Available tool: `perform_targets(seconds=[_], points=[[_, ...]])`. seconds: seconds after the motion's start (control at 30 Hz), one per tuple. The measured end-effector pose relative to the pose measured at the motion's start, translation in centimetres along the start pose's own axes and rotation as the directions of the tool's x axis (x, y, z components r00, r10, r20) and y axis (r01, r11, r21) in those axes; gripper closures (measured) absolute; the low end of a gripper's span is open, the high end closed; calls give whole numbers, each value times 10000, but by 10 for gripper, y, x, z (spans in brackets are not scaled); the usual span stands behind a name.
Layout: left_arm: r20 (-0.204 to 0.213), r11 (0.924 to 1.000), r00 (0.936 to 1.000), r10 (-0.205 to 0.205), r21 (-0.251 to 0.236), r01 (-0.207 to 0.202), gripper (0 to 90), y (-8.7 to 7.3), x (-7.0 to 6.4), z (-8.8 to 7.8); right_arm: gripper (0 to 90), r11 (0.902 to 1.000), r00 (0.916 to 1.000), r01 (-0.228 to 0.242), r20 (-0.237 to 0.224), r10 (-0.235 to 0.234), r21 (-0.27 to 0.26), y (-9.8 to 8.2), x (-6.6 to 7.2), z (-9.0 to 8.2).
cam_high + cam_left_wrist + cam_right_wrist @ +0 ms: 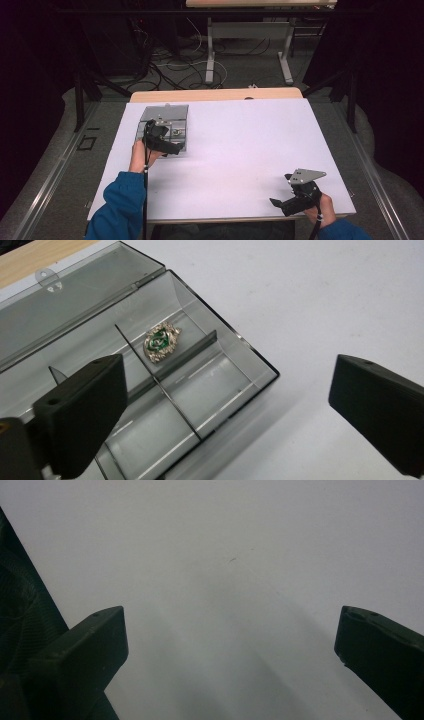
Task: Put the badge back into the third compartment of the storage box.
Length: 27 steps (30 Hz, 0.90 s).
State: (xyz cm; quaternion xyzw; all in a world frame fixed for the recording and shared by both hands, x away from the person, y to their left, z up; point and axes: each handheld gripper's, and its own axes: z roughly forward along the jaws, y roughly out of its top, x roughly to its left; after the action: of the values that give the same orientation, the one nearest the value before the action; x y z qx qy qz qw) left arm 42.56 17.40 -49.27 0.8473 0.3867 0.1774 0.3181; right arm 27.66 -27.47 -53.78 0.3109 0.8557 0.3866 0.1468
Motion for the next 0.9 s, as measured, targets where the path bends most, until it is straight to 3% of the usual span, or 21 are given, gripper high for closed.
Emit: perform_targets(seconds=[0.03,0.27,0.9], points=[[111,9998,9999,49,170,-51,3,-1,-1,-3,3,10000,10000,-33,5,33,5,0,0,0],[61,9998,9999,147,136,-148,0,-10,-11,-14,4,10000,10000,-92,-5,92,-14,0,1,0],[27,9995,9996,267,-177,-266,0,-37,-32,-40,4,10000,10000,-20,-2,20,3,0,1,0]])
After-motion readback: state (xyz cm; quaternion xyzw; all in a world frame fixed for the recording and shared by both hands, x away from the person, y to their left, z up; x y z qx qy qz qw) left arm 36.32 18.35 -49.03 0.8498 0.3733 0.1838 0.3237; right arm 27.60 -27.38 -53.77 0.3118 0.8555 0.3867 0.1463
